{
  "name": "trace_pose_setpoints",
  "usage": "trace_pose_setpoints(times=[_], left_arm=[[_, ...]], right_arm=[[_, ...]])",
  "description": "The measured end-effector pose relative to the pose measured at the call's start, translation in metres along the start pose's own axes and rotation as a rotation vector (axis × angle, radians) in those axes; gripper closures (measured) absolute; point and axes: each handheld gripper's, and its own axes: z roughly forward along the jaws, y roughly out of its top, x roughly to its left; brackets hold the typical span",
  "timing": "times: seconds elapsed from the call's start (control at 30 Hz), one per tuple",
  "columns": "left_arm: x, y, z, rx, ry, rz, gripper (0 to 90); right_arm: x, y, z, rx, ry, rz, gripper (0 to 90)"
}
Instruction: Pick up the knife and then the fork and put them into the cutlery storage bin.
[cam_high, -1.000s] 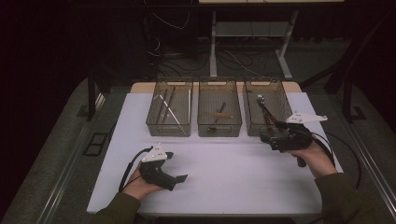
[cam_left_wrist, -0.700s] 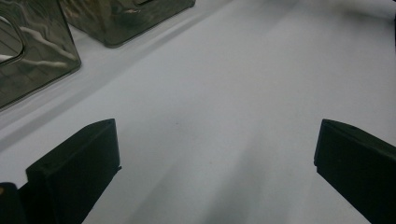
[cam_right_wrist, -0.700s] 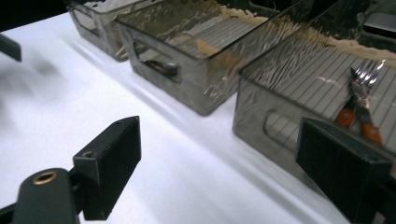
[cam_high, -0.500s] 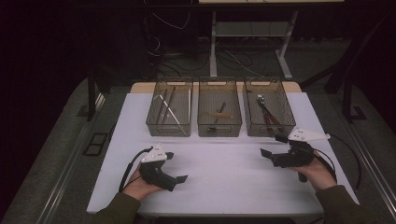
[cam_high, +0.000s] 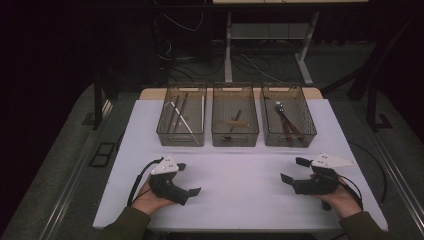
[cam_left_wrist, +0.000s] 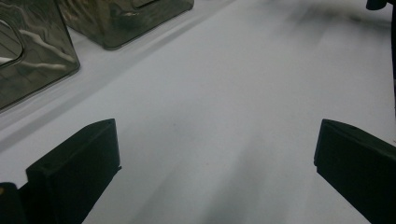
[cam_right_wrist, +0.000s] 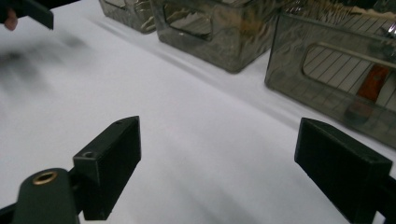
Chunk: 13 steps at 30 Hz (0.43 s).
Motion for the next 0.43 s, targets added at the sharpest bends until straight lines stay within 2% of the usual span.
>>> trace_pose_setpoints(times=[0.27,0.43], left_arm=[[-0.001,0.000,0.001,0.002,-0.001,0.001,0.0],[-0.001,0.000,0.000,0.003,-0.001,0.003,0.0]], right_arm=[[0.009,-0.012,-0.003,0.021,0.024,0.000,14.7],[0.010,-0.014,-0.002,0.031,0.028,-0.009,14.6]])
